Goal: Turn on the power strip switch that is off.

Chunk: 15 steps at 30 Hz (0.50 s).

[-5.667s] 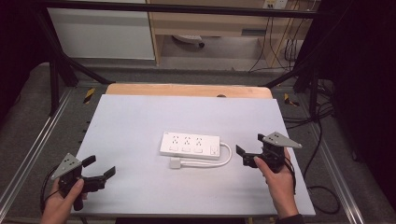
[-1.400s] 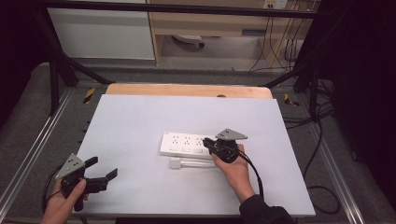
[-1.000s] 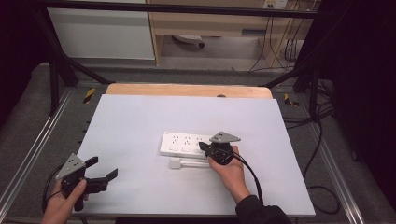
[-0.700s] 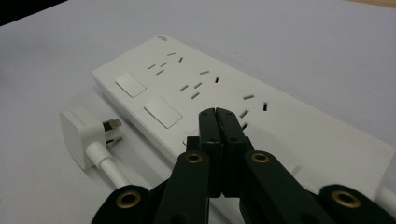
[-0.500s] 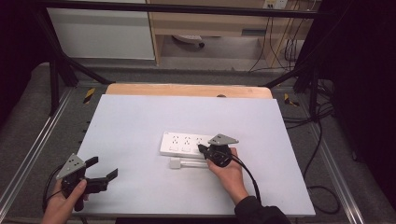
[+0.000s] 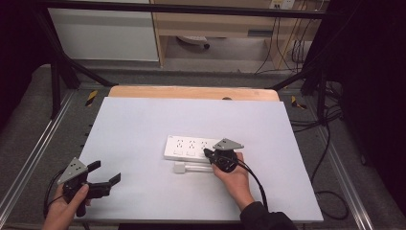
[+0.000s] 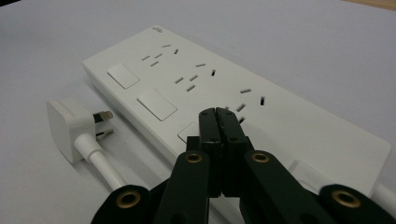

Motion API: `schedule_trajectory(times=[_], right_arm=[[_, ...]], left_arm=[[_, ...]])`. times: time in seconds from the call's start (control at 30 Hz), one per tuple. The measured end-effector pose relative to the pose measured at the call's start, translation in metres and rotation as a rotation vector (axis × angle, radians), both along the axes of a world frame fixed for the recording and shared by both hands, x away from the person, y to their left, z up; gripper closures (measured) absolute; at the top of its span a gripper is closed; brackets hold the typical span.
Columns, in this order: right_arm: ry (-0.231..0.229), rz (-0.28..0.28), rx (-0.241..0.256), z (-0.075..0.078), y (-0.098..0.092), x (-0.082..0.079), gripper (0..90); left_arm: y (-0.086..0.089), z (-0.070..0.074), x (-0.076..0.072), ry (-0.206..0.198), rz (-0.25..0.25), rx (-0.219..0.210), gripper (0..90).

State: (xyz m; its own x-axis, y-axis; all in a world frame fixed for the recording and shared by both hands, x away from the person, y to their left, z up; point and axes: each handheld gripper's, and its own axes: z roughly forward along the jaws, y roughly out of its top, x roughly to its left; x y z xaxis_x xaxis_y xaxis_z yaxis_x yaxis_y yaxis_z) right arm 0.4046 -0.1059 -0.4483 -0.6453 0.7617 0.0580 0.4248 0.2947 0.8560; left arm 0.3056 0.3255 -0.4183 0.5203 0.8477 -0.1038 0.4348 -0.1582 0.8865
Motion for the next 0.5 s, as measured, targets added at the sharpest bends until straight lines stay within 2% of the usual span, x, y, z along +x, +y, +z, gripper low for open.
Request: schedule_trajectory(times=[0.5], right_arm=[[0.008,0.003,-0.004,0.0005,-0.0003,0.0003,90.0]], left_arm=[[-0.0007,-0.0003,-0.0002,0.001,-0.001,0.003,5.7]])
